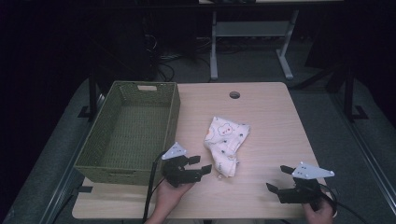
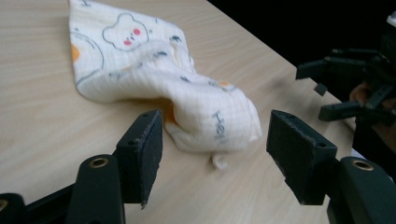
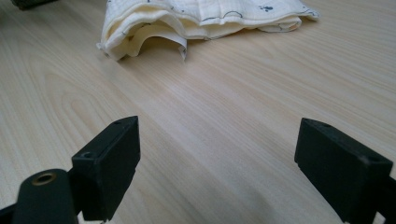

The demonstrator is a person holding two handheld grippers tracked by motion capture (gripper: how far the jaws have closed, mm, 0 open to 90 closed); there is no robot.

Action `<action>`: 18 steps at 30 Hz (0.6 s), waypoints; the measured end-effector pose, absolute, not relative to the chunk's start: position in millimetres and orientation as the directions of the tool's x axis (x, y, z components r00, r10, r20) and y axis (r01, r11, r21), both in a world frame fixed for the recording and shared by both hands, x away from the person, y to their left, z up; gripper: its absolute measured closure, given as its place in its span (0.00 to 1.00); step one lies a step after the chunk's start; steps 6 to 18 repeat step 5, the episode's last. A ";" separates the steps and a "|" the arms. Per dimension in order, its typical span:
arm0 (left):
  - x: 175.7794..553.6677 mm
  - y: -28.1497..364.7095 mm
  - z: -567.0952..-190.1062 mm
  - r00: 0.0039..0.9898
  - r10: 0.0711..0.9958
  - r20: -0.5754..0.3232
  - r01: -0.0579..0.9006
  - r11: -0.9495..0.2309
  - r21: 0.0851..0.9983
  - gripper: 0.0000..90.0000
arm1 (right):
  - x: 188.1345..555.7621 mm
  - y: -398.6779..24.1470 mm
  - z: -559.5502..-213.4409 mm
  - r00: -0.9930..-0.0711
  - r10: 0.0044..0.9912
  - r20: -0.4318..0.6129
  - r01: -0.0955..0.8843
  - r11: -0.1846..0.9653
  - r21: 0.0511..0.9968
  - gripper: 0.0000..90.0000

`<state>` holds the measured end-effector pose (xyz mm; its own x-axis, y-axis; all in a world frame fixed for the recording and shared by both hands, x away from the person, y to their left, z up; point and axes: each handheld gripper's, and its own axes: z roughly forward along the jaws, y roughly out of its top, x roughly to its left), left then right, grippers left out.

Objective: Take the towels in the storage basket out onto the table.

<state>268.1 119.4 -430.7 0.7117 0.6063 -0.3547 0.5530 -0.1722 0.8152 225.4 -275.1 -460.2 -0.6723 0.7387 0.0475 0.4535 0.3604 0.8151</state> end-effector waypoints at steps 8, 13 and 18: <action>253.2 127.5 -432.9 0.728 0.603 -0.325 0.521 -0.180 0.834 0.38 | 225.3 -272.8 -460.7 -0.674 0.737 0.047 0.457 0.366 0.811 0.16; 253.2 127.5 -432.9 0.728 0.603 -0.325 0.521 -0.180 0.834 0.38 | 225.3 -272.8 -460.7 -0.674 0.737 0.047 0.457 0.366 0.811 0.16; 253.2 127.5 -432.9 0.728 0.603 -0.325 0.521 -0.180 0.834 0.38 | 225.3 -272.8 -460.7 -0.674 0.737 0.047 0.457 0.366 0.811 0.16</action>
